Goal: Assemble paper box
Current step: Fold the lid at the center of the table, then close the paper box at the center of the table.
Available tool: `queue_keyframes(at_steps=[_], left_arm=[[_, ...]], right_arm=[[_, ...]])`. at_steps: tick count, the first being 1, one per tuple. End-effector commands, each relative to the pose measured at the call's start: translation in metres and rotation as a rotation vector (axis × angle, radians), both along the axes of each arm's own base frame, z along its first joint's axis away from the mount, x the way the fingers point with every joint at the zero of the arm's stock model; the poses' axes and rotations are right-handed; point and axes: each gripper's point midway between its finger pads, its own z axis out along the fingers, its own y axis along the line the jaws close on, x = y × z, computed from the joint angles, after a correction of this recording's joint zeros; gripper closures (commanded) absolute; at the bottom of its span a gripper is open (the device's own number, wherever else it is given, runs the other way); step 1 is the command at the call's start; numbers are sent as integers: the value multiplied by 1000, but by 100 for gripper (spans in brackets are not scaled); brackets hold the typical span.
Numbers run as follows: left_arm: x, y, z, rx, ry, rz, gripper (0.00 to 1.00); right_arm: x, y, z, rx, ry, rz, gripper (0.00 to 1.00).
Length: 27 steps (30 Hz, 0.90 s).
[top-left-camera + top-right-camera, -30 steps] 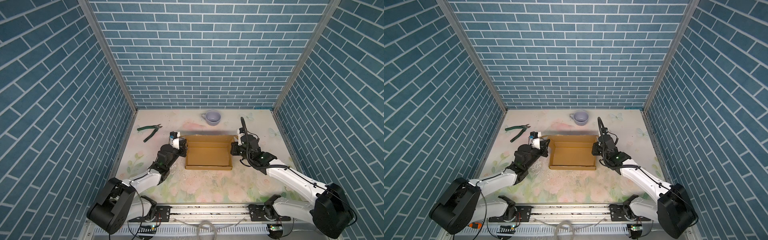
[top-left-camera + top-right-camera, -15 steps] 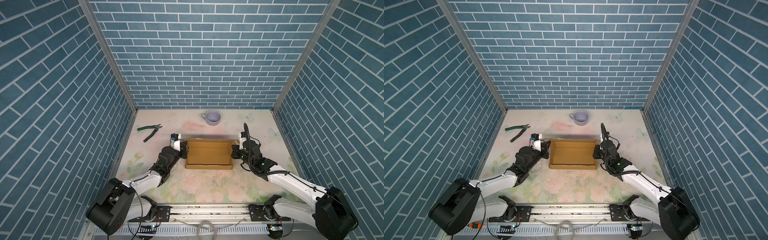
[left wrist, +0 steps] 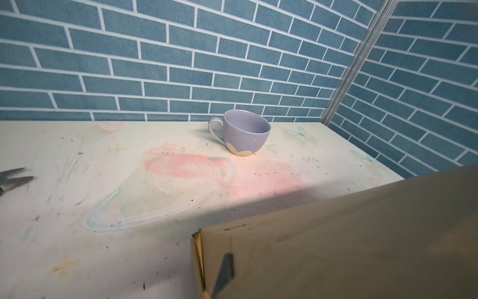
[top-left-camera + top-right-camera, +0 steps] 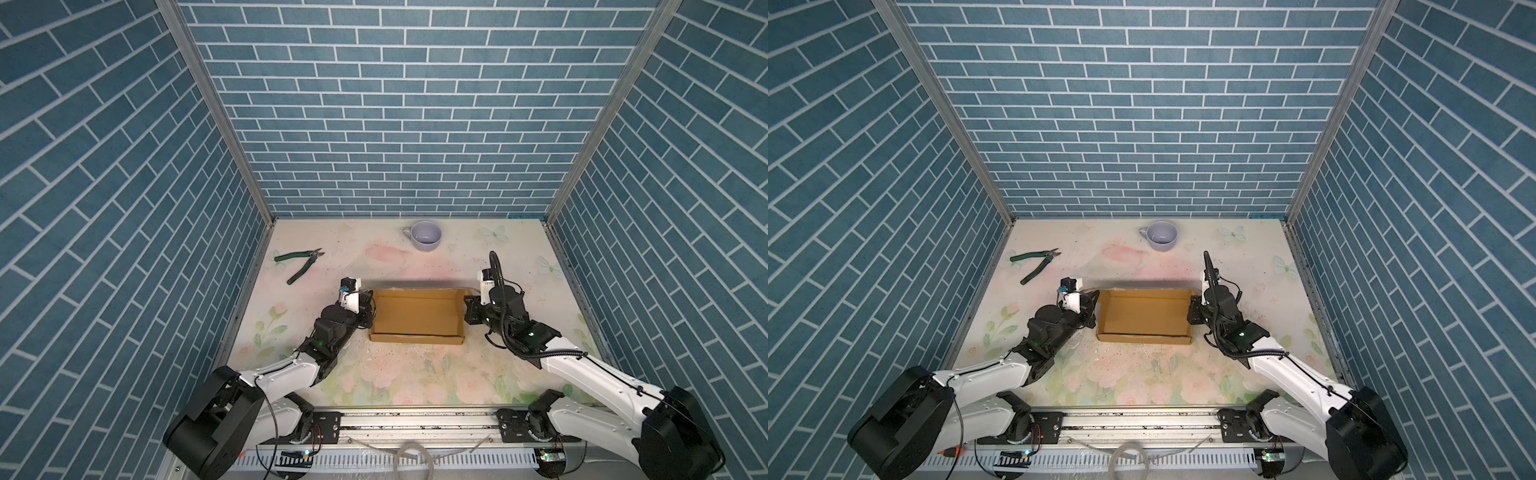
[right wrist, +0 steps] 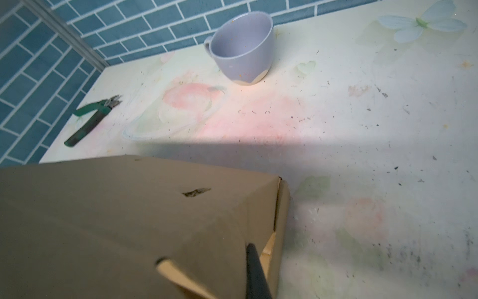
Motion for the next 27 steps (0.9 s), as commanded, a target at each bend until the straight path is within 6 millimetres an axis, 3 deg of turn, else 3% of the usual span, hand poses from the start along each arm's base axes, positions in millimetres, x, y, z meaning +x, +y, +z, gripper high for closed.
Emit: queue_keyframes(at_steps=[1,8,12,17,19,23,27], left_arm=[[-22,11,-60,176,124,-14,100],[-21,18,-60,203,71,11,100],[-20,14,-61,211,73,-1,100],[-22,10,-61,231,66,-15,100],[-22,10,-60,238,65,-15,100],[-22,10,-53,223,50,-12,100],[-24,11,-48,226,46,-9,99]], right_arm=[[-24,-7,2,-37,106,62,90],[-66,-7,19,-9,231,210,63],[-88,-10,50,22,229,264,57],[-80,-18,124,29,121,228,56],[-63,-18,136,-4,145,171,57],[-27,22,113,-15,258,172,64],[-14,68,76,-46,294,212,64]])
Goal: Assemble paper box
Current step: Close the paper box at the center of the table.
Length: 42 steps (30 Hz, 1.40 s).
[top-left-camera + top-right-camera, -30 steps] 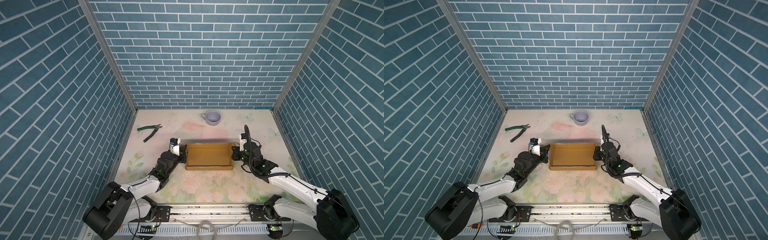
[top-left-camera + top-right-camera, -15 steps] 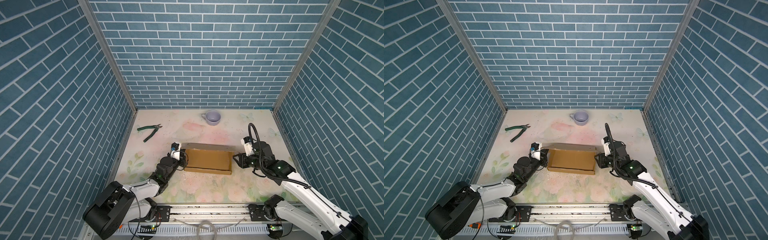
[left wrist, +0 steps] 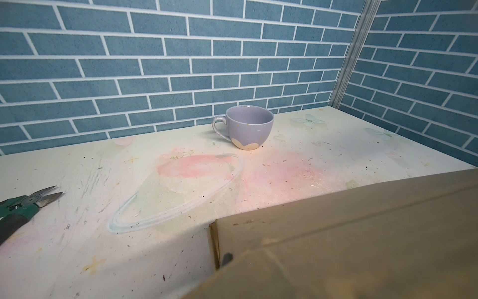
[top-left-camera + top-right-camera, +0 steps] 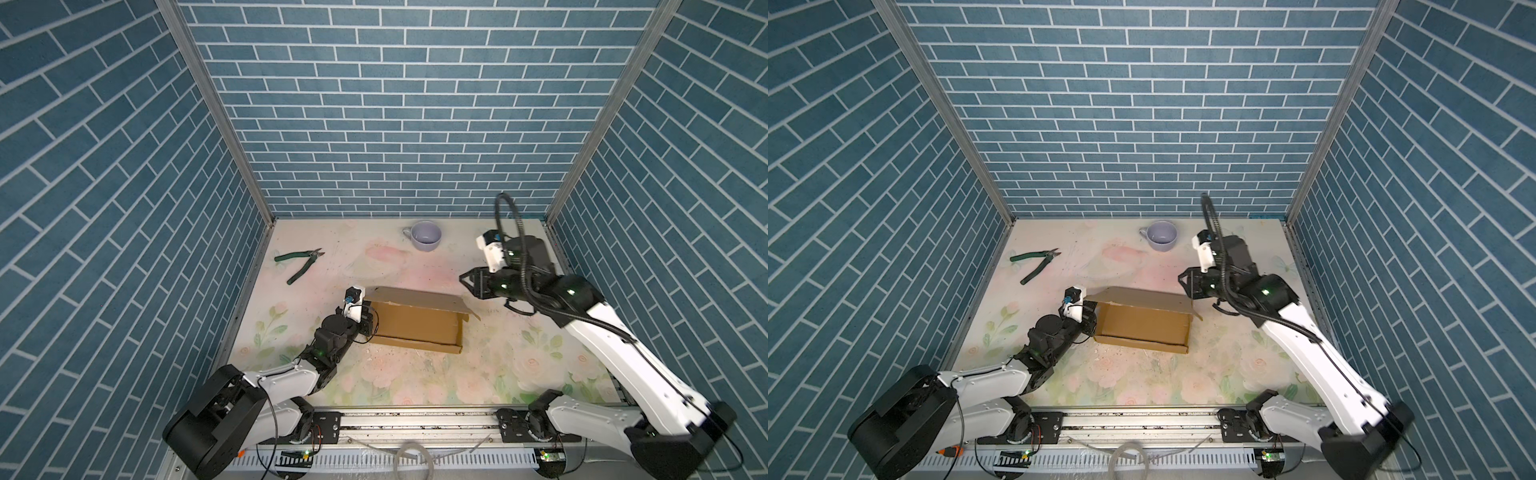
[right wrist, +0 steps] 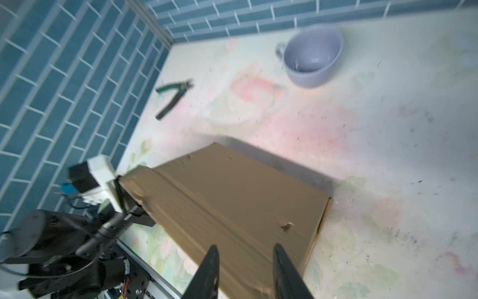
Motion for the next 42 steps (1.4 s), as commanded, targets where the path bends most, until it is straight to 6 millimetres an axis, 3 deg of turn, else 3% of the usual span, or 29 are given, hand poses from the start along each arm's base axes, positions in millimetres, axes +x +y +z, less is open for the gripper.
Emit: queue_keyframes(at_steps=[1,5,8,15,21,31,35,38,42], left_arm=[[-12,7,-36,101,120,2,97],[-15,11,-28,96,108,14,89],[-17,13,-16,69,95,25,76],[-28,18,5,32,80,39,62],[-43,29,40,2,81,70,54],[-59,53,106,-23,66,126,46],[-53,35,114,41,115,61,47],[-44,5,107,77,196,-38,47],[-30,-24,121,84,222,-118,47]], right_arm=[[5,23,-43,-41,93,-6,65],[2,36,-76,-67,153,3,65],[-2,35,-101,-77,193,-9,66],[-8,33,-145,-82,246,-37,67],[-8,32,-166,-106,271,-39,68],[-7,33,-178,-125,275,-42,70],[-7,30,-181,-165,251,-53,70],[-8,28,-184,-215,222,-62,70],[-9,25,-186,-275,196,-61,70]])
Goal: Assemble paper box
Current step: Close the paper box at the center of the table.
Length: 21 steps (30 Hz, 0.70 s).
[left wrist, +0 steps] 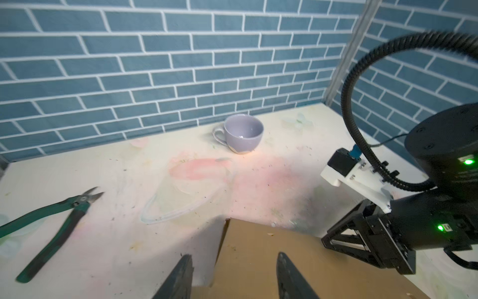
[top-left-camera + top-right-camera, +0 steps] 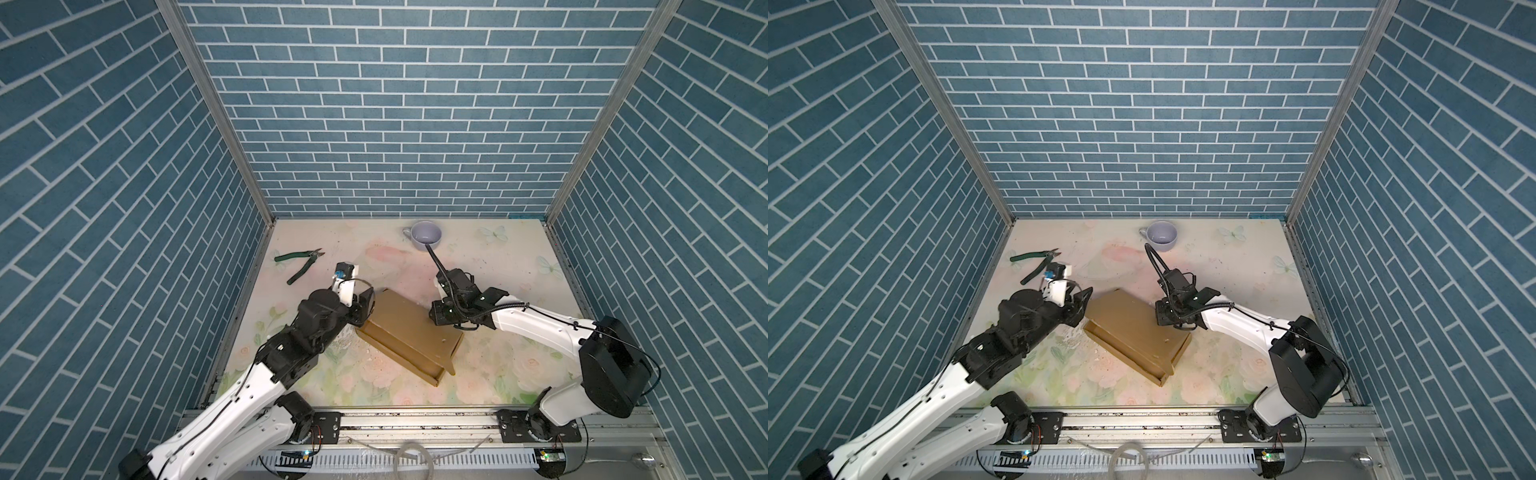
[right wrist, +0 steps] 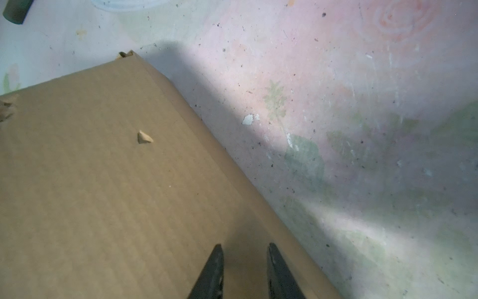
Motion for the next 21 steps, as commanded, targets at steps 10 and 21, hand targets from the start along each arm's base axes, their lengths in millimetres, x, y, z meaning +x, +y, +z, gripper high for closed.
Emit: queue_keyframes(at_steps=[10,21], left_arm=[[-31,-35,-112,30,407,-171,54],[-29,-15,-193,131,533,-34,53]], right_arm=[[-2,-7,14,-57,-24,2,66],[-63,-54,27,-43,176,-168,32]])
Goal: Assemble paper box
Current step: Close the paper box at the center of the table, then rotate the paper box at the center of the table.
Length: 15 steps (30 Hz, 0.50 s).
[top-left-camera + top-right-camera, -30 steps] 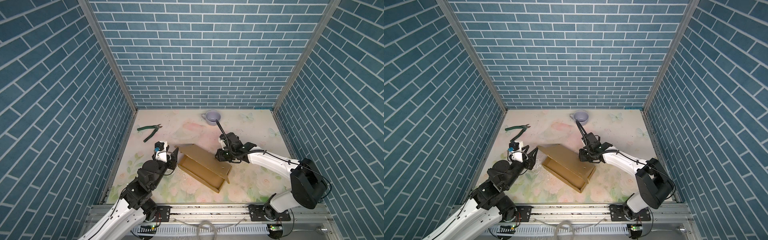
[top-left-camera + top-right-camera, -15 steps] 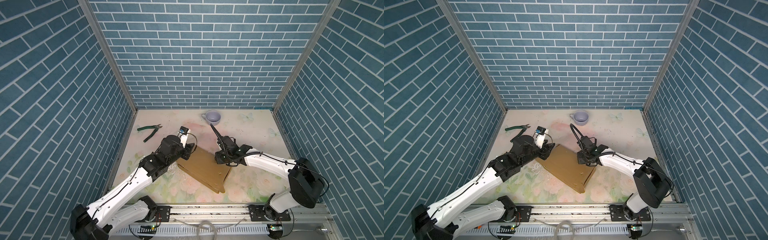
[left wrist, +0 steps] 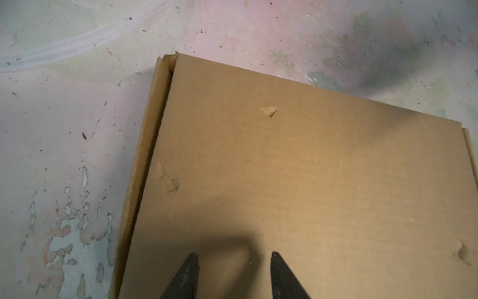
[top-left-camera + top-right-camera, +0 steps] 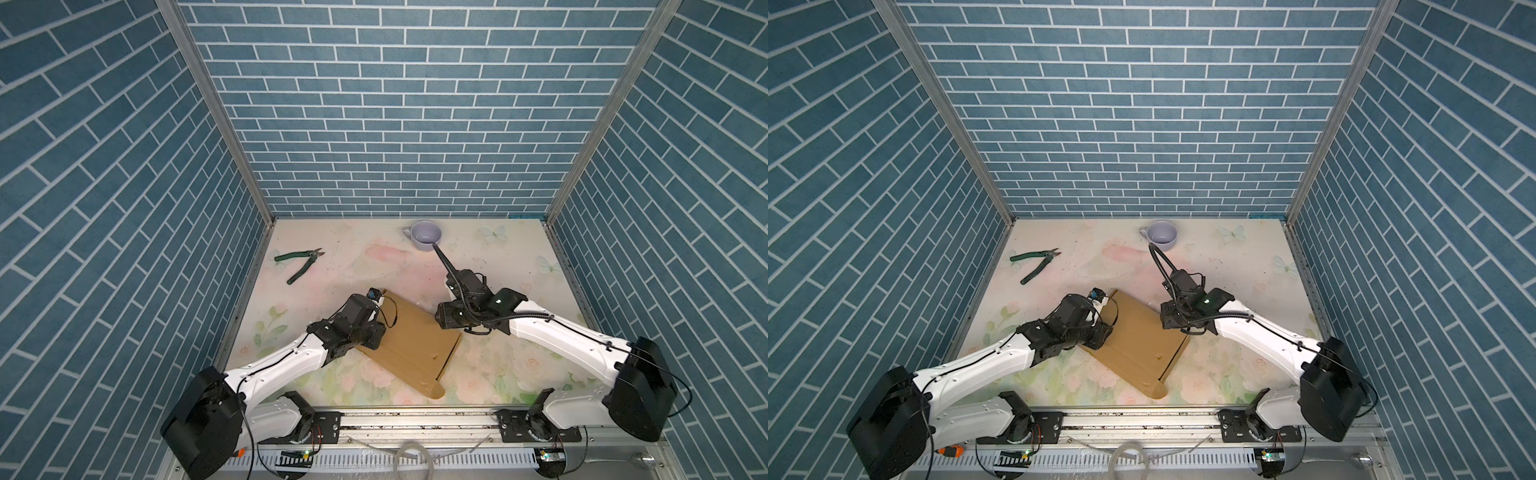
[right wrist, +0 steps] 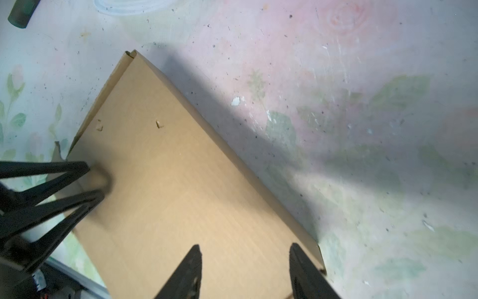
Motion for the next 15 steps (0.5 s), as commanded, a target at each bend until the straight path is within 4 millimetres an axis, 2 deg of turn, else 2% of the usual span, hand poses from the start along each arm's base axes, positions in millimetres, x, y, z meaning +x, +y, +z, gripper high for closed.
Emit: queue_keyframes(at_steps=[1,4,9,11,15], left_arm=[[-3,5,-15,-2,23,50,53],[-3,3,-12,-45,19,64,53],[-6,0,-16,-81,37,77,54],[-7,-2,-20,-92,57,83,54],[-4,-7,-23,-113,66,92,54]], right_arm=[[-40,-23,-19,-2,168,-108,24],[-53,-13,-22,154,218,-146,16],[-53,19,-45,290,314,-143,15],[-50,26,-54,317,331,-153,16],[-29,21,-58,328,306,-192,17]])
